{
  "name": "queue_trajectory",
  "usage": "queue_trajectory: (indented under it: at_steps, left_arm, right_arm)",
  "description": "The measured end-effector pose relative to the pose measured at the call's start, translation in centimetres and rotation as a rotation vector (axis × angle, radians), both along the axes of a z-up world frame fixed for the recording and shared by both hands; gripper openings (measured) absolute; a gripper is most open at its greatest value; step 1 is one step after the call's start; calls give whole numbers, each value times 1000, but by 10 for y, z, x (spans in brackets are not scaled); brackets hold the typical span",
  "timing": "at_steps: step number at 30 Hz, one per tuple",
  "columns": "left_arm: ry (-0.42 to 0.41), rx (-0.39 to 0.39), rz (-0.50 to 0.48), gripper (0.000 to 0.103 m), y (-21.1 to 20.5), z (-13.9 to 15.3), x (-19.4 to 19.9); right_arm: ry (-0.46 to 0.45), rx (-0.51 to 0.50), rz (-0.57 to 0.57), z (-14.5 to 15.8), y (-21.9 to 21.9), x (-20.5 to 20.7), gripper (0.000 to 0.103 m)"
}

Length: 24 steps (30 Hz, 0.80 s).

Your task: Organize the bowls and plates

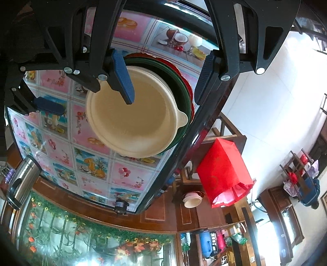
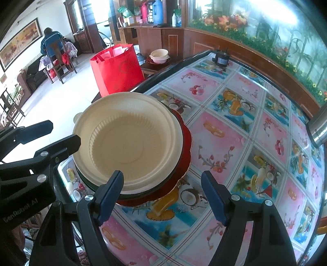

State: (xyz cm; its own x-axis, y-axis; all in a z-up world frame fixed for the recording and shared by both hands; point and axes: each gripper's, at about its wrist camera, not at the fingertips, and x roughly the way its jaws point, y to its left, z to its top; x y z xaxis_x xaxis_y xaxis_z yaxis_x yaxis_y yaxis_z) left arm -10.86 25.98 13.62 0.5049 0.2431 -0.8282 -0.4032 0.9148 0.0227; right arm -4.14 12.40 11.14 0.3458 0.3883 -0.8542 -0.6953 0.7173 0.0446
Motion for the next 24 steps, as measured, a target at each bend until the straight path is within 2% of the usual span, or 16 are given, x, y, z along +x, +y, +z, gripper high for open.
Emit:
queue_trajectory:
  at_steps: [24]
  left_arm:
    - [3,-46,-16,62,-3,-4,-2]
  right_arm:
    - [19,6,12,-3,1,0,78]
